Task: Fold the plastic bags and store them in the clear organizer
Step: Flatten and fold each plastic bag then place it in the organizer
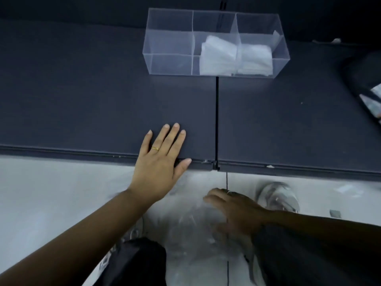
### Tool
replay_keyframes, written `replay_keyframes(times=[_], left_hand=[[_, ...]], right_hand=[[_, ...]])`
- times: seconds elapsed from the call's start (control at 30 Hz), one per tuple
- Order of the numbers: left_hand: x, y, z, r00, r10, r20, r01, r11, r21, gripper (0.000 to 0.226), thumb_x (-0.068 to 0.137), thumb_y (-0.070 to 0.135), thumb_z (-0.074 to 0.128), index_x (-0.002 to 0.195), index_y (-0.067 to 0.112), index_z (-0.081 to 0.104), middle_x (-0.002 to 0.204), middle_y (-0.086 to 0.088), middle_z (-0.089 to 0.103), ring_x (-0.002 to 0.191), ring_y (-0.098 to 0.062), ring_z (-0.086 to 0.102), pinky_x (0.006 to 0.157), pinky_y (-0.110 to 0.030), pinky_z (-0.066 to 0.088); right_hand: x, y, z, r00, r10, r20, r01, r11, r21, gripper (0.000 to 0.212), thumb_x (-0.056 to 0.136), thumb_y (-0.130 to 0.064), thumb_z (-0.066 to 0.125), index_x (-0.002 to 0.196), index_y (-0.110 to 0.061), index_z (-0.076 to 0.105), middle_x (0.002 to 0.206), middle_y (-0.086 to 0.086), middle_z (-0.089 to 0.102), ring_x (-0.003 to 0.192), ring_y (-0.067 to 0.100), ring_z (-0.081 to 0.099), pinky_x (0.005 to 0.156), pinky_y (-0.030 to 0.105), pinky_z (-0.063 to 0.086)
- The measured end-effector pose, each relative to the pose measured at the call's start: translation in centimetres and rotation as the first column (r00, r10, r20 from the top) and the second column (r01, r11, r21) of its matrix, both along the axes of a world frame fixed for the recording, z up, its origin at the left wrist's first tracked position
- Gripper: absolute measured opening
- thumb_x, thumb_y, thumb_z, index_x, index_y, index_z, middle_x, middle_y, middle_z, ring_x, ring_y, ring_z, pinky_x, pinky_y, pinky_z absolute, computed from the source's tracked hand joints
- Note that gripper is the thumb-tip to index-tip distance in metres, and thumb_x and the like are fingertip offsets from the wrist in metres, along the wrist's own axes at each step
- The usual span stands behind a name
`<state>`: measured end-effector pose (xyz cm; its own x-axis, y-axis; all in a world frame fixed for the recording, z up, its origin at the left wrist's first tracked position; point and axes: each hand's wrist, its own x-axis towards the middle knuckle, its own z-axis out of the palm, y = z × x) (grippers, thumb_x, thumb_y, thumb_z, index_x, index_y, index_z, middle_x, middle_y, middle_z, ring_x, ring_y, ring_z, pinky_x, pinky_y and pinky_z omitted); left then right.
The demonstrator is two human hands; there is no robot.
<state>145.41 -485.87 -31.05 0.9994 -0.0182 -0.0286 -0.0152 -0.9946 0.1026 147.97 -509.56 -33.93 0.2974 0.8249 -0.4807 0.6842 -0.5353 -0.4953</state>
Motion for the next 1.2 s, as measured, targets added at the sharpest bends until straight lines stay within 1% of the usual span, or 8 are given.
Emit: replay_keyframes(times=[0.13, 0.27, 0.4, 0.53, 0.67, 0.87, 1.03, 1.2], left_hand=[[-0.5, -0.1, -0.1, 1.0, 0.004, -0.009, -0.004, 1.0, 0.0, 0.066, 0.097, 0.053, 0.02, 0.148, 0.013, 0.032, 0.156, -0.006, 0.028, 0.145, -0.023, 0.022, 0.118, -0.048, 0.014], [-1.5, -0.1, 0.1, 0.997, 0.015, -0.075, -0.015, 1.0, -0.002, 0.069, 0.095, 0.058, 0.013, 0.152, 0.018, 0.018, 0.16, 0.0, 0.013, 0.148, -0.016, 0.005, 0.12, -0.043, 0.0], [-2.4, -0.1, 1.3, 0.994, -0.02, -0.11, -0.012, 0.958, -0.286, 0.075, 0.089, 0.064, 0.013, 0.151, 0.024, 0.019, 0.16, 0.008, 0.008, 0.146, -0.005, -0.007, 0.119, -0.036, -0.01], [-2.4, 0.6, 4.5, 0.944, -0.099, -0.314, -0.169, 0.674, -0.719, 0.078, 0.08, 0.074, 0.031, 0.147, 0.035, 0.03, 0.156, 0.016, 0.023, 0.144, 0.006, 0.001, 0.12, -0.029, -0.003], [-1.3, 1.1, 7.3, 0.881, -0.216, -0.421, -0.377, 0.218, -0.9, 0.043, 0.09, 0.039, 0.062, 0.13, 0.024, 0.056, 0.128, 0.006, 0.063, 0.122, -0.014, 0.057, 0.097, -0.028, 0.048], [2.5, 0.2, 6.1, 0.85, 0.118, -0.513, -0.524, 0.108, -0.845, 0.015, 0.088, 0.019, 0.065, 0.093, 0.006, 0.072, 0.087, -0.012, 0.074, 0.075, -0.02, 0.069, 0.069, -0.027, 0.055], [4.6, -0.1, 5.5, 0.854, 0.093, -0.511, -0.52, 0.148, -0.841, 0.015, 0.089, 0.022, 0.066, 0.093, 0.009, 0.073, 0.091, -0.008, 0.075, 0.079, -0.016, 0.071, 0.07, -0.02, 0.055], [5.3, 0.1, 5.3, 0.827, 0.052, -0.56, -0.56, 0.16, -0.813, 0.019, 0.085, 0.032, 0.069, 0.089, 0.014, 0.075, 0.091, -0.009, 0.075, 0.081, -0.017, 0.072, 0.073, -0.025, 0.053]], right_hand=[[-1.0, -0.4, -5.0, 0.972, -0.225, 0.068, 0.229, 0.972, -0.053, 0.089, 0.073, -0.059, 0.067, 0.145, -0.024, 0.027, 0.143, -0.001, 0.029, 0.131, 0.019, 0.029, 0.109, 0.035, 0.027], [-0.4, 0.9, -6.0, 0.983, -0.069, 0.172, 0.074, 0.997, -0.025, 0.026, 0.08, -0.035, 0.064, 0.098, -0.018, 0.056, 0.111, 0.002, 0.044, 0.108, 0.021, 0.042, 0.087, 0.03, 0.032], [-0.3, 2.5, -2.5, 0.974, -0.149, -0.168, 0.167, 0.981, 0.1, 0.016, 0.085, -0.023, 0.066, 0.079, -0.014, 0.055, 0.083, 0.0, 0.055, 0.082, 0.018, 0.054, 0.072, 0.031, 0.038], [3.1, 3.3, 6.4, 0.841, -0.284, -0.461, 0.456, 0.83, 0.322, 0.02, 0.081, -0.034, 0.072, 0.075, -0.022, 0.057, 0.07, -0.011, 0.06, 0.064, -0.003, 0.055, 0.062, 0.012, 0.042], [9.0, 2.2, 12.1, 0.699, -0.45, -0.555, 0.701, 0.585, 0.408, 0.016, 0.078, -0.027, 0.074, 0.073, -0.016, 0.063, 0.064, -0.004, 0.065, 0.055, 0.004, 0.059, 0.054, 0.014, 0.046], [14.0, -0.1, 11.9, 0.63, -0.74, -0.236, 0.745, 0.49, 0.452, 0.025, 0.085, -0.022, 0.071, 0.107, -0.018, 0.06, 0.105, 0.004, 0.06, 0.091, 0.009, 0.059, 0.083, 0.018, 0.046], [11.7, -0.5, 12.3, 0.925, -0.366, 0.102, 0.286, 0.847, 0.448, 0.067, 0.068, -0.061, 0.071, 0.129, -0.045, 0.049, 0.141, -0.017, 0.034, 0.134, 0.006, 0.028, 0.108, 0.031, 0.022], [11.0, 1.0, 9.4, 0.866, -0.368, 0.338, 0.195, 0.871, 0.45, 0.024, 0.071, -0.01, 0.08, 0.093, -0.017, 0.073, 0.125, -0.001, 0.055, 0.12, 0.027, 0.045, 0.095, 0.027, 0.021]])
